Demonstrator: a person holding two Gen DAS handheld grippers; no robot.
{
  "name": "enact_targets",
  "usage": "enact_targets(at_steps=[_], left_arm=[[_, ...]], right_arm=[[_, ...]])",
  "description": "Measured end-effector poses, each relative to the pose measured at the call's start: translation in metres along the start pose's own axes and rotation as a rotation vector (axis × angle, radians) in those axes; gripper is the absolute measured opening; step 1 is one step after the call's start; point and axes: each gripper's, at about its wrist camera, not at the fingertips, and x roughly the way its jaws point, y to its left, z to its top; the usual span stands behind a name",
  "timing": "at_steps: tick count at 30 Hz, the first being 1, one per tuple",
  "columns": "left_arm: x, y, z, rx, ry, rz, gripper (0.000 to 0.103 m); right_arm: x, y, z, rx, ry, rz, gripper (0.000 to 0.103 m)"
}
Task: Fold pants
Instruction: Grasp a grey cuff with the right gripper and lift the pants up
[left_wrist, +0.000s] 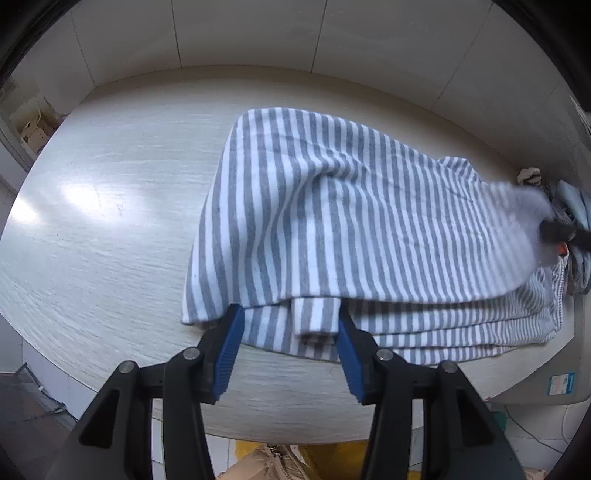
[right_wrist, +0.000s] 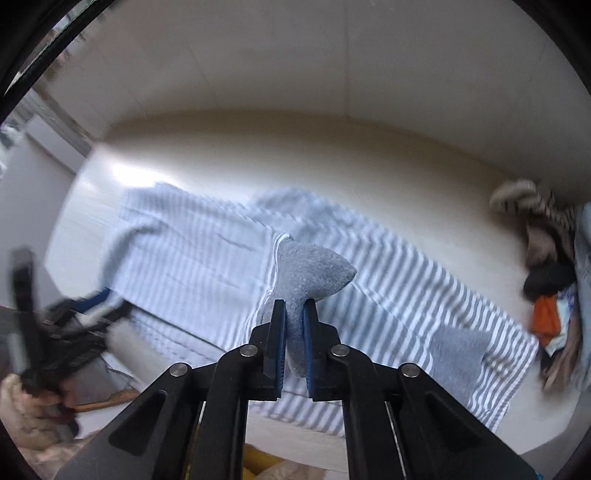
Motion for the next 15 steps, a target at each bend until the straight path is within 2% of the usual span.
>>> enact_targets(at_steps=[5,8,11,15], left_arm=[[-0.007,-0.003,-0.003,-0.014,-0.021,-0.048,0.051],[-0.005,-0.009,-0.001,0.002,-0.04,0.017,0.051],[-0.004,0.003,0.0,-0.054,-0.045,0.08,0.051],[-0.01,0.025,-0.002,-0.129,-0.058,0.098,0.051]], right_arm=[[-0.056,0.025,0.016,-0.05,-0.117,0.081,0.009],[-0.088,0.04,0.028,-0.086,-0.181,0.12,0.009],[-0.121,0.053,0.04,-0.126,-0.256,0.134,0.009],[-0.155,0.062,0.049,-0.166,-0.321,0.159,0.009]])
